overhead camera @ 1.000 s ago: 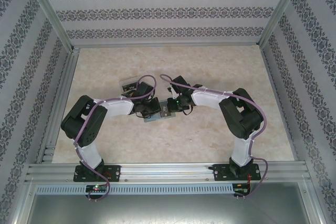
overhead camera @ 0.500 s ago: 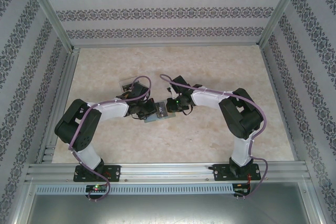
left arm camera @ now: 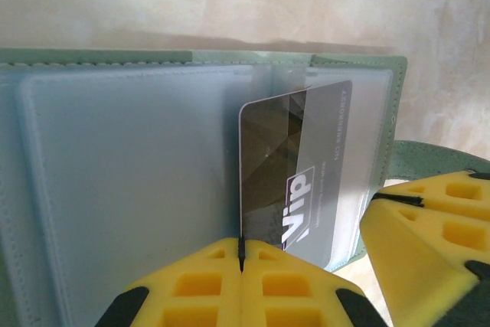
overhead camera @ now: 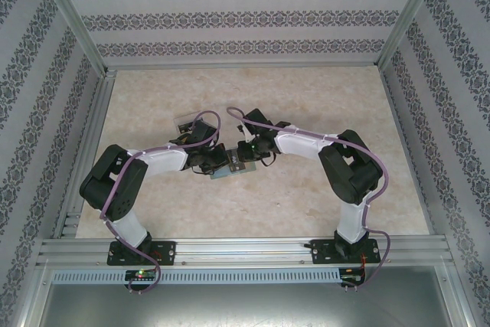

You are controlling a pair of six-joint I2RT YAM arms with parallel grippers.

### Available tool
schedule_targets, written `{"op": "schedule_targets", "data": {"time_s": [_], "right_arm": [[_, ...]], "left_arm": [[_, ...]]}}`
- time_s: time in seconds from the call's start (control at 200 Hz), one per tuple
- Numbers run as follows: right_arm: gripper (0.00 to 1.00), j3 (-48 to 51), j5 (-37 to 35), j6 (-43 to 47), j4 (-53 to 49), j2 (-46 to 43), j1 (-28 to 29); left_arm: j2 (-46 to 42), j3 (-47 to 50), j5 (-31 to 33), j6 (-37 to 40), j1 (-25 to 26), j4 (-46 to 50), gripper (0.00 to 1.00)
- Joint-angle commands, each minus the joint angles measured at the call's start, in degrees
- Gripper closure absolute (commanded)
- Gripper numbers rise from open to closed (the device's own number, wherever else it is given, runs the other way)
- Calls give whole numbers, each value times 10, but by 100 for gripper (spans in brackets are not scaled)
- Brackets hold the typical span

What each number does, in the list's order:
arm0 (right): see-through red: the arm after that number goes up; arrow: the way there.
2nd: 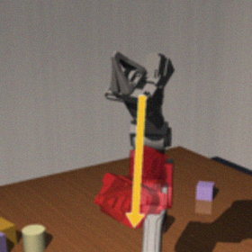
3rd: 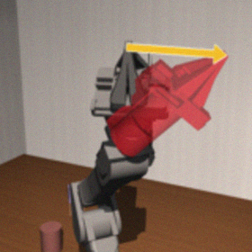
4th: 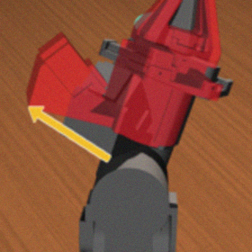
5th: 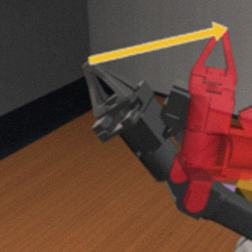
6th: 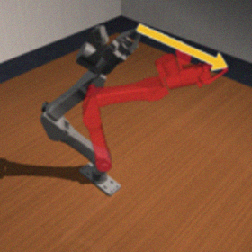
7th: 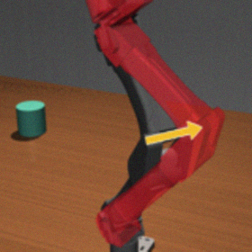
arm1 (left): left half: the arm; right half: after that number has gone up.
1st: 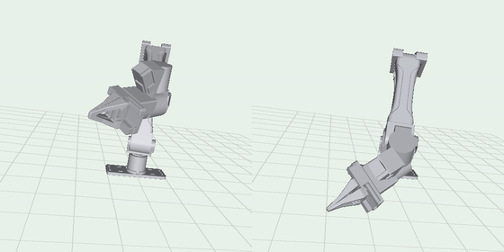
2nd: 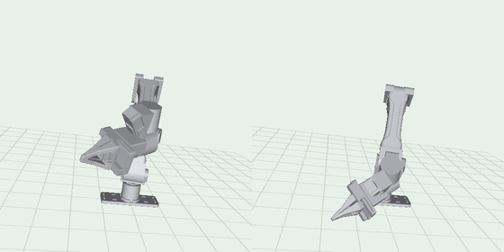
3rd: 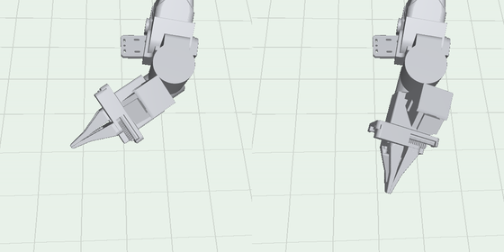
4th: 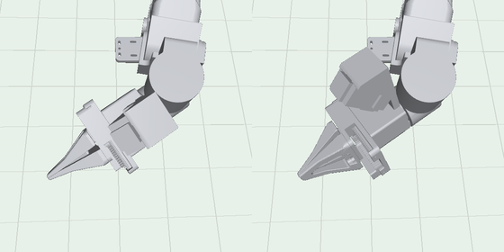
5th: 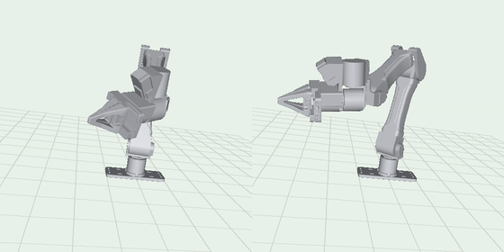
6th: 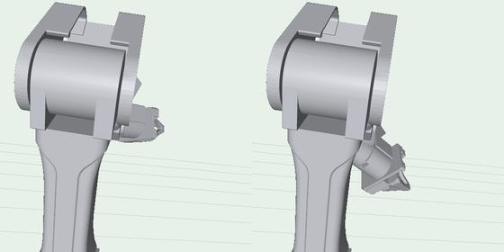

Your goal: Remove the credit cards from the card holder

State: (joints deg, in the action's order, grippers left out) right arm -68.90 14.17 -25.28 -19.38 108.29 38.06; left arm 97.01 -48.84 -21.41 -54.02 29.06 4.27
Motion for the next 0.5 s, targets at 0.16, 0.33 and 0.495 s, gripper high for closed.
{"op": "schedule_targets", "data": {"time_s": [0.16,0.33,0.495], "right_arm": [[89,-7,-8,1,-12,30,3],[90,-3,8,-1,-8,44,4],[90,2,8,-1,-7,44,4]], "left_arm": [[0,1,-7,12,-8,7,100],[2,0,-8,13,-8,5,100],[3,7,-8,10,-8,-5,81]]}}
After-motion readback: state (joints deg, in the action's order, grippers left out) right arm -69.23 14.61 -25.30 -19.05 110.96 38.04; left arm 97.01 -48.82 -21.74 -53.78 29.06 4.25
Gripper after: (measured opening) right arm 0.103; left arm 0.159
